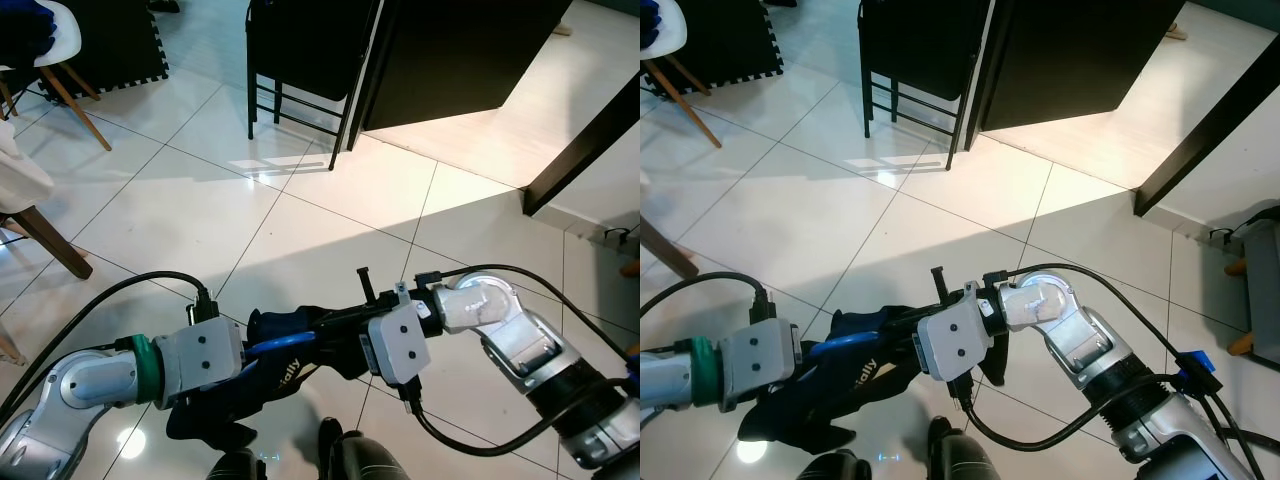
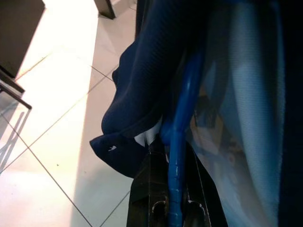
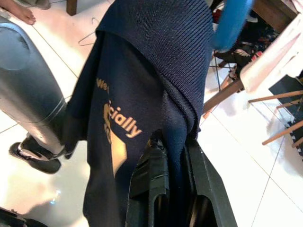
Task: Hang hanger
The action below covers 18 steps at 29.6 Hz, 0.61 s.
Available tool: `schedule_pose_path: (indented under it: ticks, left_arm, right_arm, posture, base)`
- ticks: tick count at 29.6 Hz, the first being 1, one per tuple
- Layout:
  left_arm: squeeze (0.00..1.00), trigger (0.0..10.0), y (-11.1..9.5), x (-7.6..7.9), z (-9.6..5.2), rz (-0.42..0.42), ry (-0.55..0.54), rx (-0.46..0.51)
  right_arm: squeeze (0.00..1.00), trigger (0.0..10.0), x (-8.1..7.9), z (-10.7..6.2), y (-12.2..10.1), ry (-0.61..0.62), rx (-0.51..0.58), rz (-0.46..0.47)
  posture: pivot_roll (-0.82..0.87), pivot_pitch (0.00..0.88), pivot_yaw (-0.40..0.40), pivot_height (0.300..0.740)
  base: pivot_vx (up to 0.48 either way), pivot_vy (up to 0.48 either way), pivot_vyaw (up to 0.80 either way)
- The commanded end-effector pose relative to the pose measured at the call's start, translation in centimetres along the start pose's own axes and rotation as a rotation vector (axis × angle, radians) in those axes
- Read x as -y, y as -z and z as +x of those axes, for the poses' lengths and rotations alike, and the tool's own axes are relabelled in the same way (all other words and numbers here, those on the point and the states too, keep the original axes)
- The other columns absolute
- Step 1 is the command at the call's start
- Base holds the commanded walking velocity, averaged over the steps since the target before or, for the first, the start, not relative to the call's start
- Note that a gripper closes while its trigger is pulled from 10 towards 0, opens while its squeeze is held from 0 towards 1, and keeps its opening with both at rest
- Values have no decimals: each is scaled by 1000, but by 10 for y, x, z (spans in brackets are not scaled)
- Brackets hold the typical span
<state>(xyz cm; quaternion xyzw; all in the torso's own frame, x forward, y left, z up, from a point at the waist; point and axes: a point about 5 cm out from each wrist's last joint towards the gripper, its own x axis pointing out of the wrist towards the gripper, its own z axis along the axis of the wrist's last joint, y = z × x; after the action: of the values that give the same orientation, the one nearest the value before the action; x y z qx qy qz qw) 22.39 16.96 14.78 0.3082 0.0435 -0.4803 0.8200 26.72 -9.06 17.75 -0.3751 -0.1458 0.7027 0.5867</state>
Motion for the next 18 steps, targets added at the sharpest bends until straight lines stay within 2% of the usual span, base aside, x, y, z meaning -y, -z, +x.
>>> schedule_pose_path:
  ticks: [1,2,4,5,13,14,15,16,18]
  left_arm:
    - [0,10000,-7,0,3,17,-10,44]
    - [192,10000,-7,-1,4,13,-21,53]
    - [192,10000,-7,-1,4,13,-21,53]
    - [1000,10000,-8,-4,6,-1,-41,65]
    - [1000,10000,-10,-9,4,-38,-64,93]
    - [1000,10000,-10,-11,1,-45,-86,86]
    - [0,10000,-9,-12,-6,-59,-94,76]
    - [0,10000,-8,-12,-14,-78,-104,66]
    - [0,10000,-8,-12,-14,-78,-104,66]
  right_arm:
    - [0,0,-7,6,-2,-38,29,8]
    - [0,0,-6,7,-2,-29,32,11]
    - [0,0,-6,7,-2,-29,32,11]
    - [0,0,-4,7,-1,-13,34,17]
    - [0,0,4,3,1,49,39,53]
    - [0,0,7,-1,3,69,24,64]
    - [0,0,10,-5,8,93,5,92]
    - [0,0,12,-10,13,124,-14,124]
    - [0,0,12,-10,13,124,-14,124]
  posture:
    - [83,118,-30,740]
    - [83,119,-29,740]
    - [83,119,-29,740]
    - [84,118,-29,740]
    - [85,117,-28,740]
    - [83,118,-30,740]
    - [83,118,-30,740]
    - [80,122,-33,740]
    - [80,122,-33,740]
  base:
    - [0,0,0]
    - [0,0,0]
    - [0,0,0]
    - [0,0,0]
    - [0,0,0]
    - [0,0,0]
    - [0,0,0]
    - [0,0,0]
    - [0,0,0]
